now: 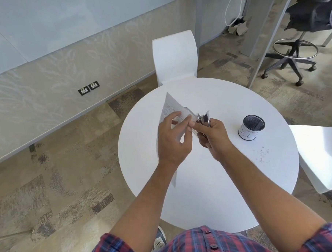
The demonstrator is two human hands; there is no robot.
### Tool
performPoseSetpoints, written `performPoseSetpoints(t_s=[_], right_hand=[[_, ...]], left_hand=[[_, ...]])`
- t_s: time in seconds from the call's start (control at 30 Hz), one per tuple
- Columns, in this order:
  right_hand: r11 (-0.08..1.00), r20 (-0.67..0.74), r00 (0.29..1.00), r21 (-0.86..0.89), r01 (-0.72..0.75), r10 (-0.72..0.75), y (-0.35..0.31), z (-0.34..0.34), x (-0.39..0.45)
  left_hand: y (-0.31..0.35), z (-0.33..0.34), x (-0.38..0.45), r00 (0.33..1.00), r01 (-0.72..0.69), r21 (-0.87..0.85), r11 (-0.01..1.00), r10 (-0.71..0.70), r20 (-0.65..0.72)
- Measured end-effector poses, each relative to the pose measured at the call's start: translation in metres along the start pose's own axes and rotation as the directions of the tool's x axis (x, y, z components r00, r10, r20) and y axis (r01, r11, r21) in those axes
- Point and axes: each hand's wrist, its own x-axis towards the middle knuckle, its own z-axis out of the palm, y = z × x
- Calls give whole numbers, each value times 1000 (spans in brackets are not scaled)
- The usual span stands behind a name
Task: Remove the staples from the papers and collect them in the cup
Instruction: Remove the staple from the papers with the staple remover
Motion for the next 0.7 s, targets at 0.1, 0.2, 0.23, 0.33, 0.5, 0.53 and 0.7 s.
performPoseSetpoints(t_s=[0.1, 0.2, 0.23, 0.33, 0.5, 0.53, 0.7], right_hand=[[997, 6, 1000, 76, 3, -3, 2, -1, -2], [990, 22, 1000, 141, -12, 9, 4, -3, -3], [988, 27, 1000, 154, -19, 15, 5, -4, -3], [982, 26, 999, 187, -35, 31, 7, -9, -3], [976, 38, 999, 214, -44, 37, 4, -11, -7], [975, 35, 998, 217, -50, 44, 3, -11, -8], [970, 21, 998, 235, -60, 56, 3, -11, -11]], left_hand=[[2, 0, -1, 1000, -17, -44, 999, 18, 22], [5, 2, -3, 1000, 19, -93, 996, -19, -1], [6, 1, -3, 999, 43, -113, 993, -44, -12], [10, -2, -6, 993, 107, -153, 982, -115, -40], [15, -6, -8, 988, 134, -160, 978, -145, -57], [16, -6, -8, 986, 145, -170, 975, -156, -51], [20, -8, -10, 986, 152, -190, 970, -162, -38]])
